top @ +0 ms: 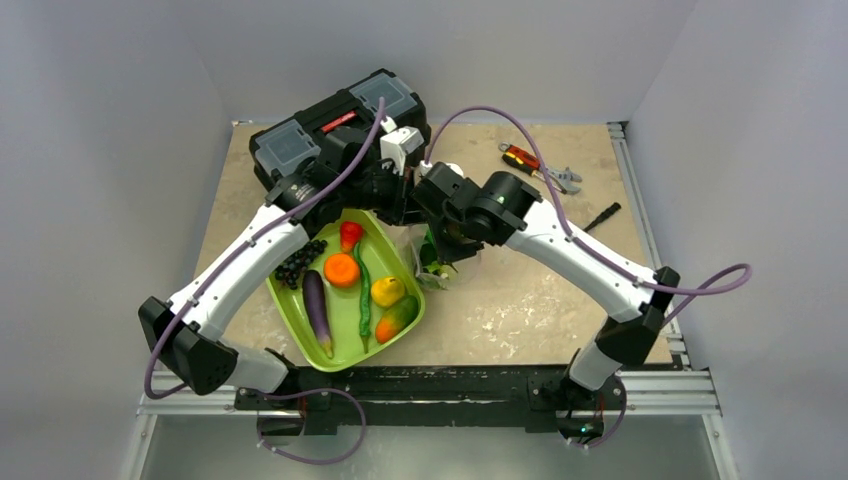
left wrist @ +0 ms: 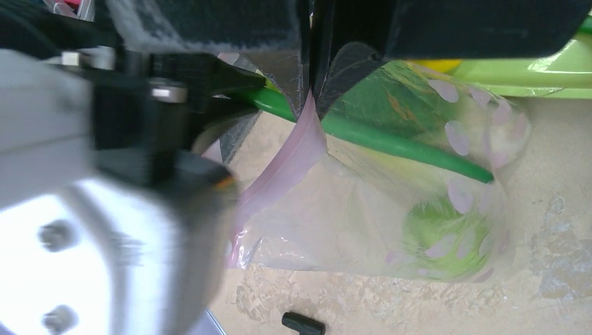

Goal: Place the food in the zip-top bag and seal the zipper
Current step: Place the fake vegetable in the zipper food storage bag, then pick up the fake vegetable from the bin.

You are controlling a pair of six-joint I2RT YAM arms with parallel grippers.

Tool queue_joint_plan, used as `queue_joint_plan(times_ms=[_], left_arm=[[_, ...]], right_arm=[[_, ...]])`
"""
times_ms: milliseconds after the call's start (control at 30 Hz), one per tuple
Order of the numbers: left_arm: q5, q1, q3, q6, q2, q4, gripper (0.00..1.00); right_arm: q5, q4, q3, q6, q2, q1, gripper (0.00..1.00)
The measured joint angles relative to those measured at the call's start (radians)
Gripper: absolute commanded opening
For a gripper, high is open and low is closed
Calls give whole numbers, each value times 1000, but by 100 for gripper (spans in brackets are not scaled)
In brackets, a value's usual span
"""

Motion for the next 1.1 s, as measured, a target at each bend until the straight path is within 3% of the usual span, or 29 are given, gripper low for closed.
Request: queue_joint_plan(times_ms=[133,333,567,767,933,1100], left_arm=[[10,0,-2,-13,3,3,0],[2,9,-12,-22,4,24,0],[-17,19,-15,-24,4,28,0],[17,38,-15,-40,5,30,0],[32,58,-15,-44,10,30,0],[42,59,-15,-42,17,29,0]], right_arm=[[34,53,-5,-23,44,-14,24],[136,187,-45,-75,43,-19,53],[179,265,-78,-128,9,-26,59],[88,385,-150,-217,-156,-11,76],[-25,547,-291,-297,-363,178,78],[-80,706,-399,-331,-379,360,78]])
